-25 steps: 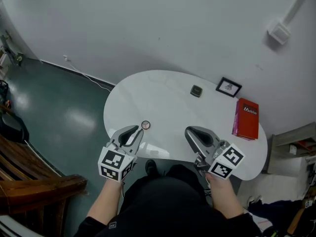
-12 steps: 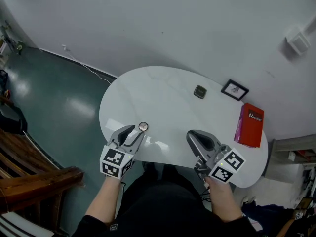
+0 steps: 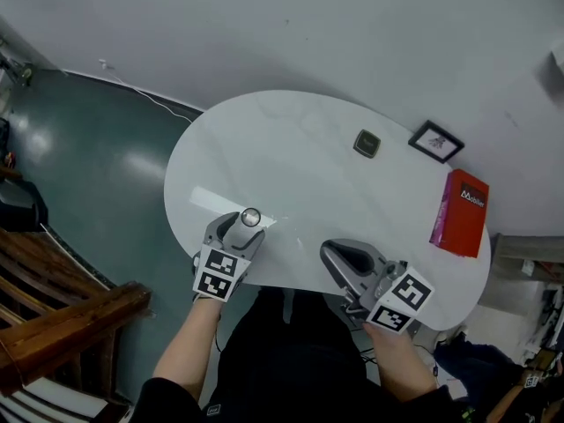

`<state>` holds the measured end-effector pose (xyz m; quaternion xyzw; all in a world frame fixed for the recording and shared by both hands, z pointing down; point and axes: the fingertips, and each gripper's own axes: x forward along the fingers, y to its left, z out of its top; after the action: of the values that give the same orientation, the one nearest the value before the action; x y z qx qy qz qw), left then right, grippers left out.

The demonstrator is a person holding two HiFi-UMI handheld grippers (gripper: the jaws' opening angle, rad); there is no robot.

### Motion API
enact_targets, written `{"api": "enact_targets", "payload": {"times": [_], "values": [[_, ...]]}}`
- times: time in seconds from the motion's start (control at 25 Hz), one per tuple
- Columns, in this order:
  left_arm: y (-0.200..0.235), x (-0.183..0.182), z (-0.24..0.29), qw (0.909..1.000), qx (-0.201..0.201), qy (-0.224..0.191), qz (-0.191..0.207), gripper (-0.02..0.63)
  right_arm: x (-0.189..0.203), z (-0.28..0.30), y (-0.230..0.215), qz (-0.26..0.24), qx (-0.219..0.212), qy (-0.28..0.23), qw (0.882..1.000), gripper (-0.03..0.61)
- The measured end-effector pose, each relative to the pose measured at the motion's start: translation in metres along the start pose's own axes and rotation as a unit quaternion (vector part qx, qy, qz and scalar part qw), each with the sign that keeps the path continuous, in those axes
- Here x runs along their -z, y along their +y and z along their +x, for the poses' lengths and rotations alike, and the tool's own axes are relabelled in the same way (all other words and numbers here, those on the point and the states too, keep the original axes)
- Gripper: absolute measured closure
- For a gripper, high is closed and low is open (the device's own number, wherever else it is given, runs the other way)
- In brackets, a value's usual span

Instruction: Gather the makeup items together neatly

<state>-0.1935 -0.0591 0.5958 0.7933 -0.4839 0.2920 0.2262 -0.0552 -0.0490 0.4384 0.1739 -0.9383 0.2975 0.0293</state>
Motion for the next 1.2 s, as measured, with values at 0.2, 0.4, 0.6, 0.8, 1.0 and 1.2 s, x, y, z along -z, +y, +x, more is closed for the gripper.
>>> {"api": "enact_targets", "payload": {"times": [0.2, 0.4, 0.6, 0.8, 1.0, 1.2], "values": [[0.01, 0.016, 0.031, 0.9991, -0.015, 0.032, 0.022, 0.328, 0.006, -0.008, -0.013, 0.003, 0.01, 0.007, 1.0, 0.541], [0.014, 0.039, 0.051, 0.9972, -0.008, 0.075, 0.001, 0.327, 0.001, -0.017, -0.022, -0.005, 0.022, 0.007, 1.0, 0.541], [0.02, 0.043, 0.054, 0.9959, -0.021, 0.088, -0.009, 0.391, -0.002, -0.022, -0.025, -0.005, 0.025, 0.009, 1.0, 0.541], [0.011, 0.032, 0.053, 0.9963, -0.01, 0.085, -0.009, 0.391, -0.022, -0.032, -0.024, -0.017, 0.028, -0.003, 0.999, 0.541], [-0.007, 0.001, 0.049, 0.998, 0.005, 0.062, 0.002, 0.391, -0.035, -0.045, -0.026, -0.022, 0.036, -0.016, 0.999, 0.541], [-0.024, -0.033, 0.059, 0.9985, 0.022, 0.044, 0.024, 0.393, -0.038, -0.059, -0.031, -0.014, 0.046, -0.031, 0.998, 0.541]]}}
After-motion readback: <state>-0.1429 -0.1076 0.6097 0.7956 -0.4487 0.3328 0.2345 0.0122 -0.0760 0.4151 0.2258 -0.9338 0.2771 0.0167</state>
